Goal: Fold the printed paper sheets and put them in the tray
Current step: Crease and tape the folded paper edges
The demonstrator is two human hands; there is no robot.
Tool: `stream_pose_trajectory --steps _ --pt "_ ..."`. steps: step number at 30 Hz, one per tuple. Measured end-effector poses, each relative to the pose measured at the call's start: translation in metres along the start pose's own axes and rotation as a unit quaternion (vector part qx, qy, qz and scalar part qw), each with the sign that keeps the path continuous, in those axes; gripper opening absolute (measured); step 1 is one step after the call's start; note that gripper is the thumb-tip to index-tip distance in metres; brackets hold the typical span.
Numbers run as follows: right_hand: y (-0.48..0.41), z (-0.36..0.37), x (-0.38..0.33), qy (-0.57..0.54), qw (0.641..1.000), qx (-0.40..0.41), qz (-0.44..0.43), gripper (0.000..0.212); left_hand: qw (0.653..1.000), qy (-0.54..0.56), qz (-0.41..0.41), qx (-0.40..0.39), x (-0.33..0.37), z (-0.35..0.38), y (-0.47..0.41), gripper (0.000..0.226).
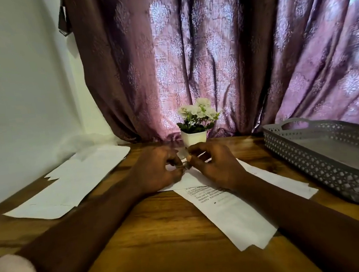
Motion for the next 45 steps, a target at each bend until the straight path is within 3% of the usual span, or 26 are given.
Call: stream_pose_trajectory --steps 6,16,24,27,32,37,40,45 --pt "0.003 -0.005 0.004 -0.088 0.996 0.015 0.012 0.016 0.998 -0.034 0.048 -0.021 0.013 -0.003 0.0 0.032" --pt "0.004 -0.011 0.015 -0.176 0.983 0.016 0.039 0.007 0.996 -0.049 0.069 -0.023 0.028 -0.004 0.003 0.016" --pt "0.002 -0.01 0.017 -0.16 0.986 0.023 0.043 0.014 0.997 0.074 0.025 -0.013 0.022 -0.005 0.004 0.016" --pt "0.002 -0.01 0.016 -0.154 0.987 0.024 0.046 0.016 0.994 0.106 0.007 -0.006 0.018 -0.004 0.004 0.029" --pt "0.0 -0.01 0.017 -0.145 0.988 0.027 0.043 0.016 0.996 0.085 0.0 0.009 0.014 -0.004 0.002 0.031" --pt "-0.002 -0.022 0.032 -0.129 0.985 0.089 0.064 0.014 0.998 0.047 0.029 -0.042 0.022 0.002 0.003 0.029" --pt "-0.002 -0.031 0.04 -0.112 0.983 0.128 0.073 0.016 0.997 0.079 0.019 -0.005 0.011 -0.001 0.0 0.026" --pt "-0.004 -0.026 0.045 -0.092 0.985 0.129 0.072 0.019 0.989 0.089 -0.076 0.096 -0.045 -0.022 0.002 0.037"
Point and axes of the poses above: each hand's wrist, its own y-axis away from the middle knuckle, its own z-axis out of the palm, x = y × z, the point moved 10 cm from there along -y, towards the middle knuckle, and after that the axes turned 1 degree about z, right-handed, at the moved point
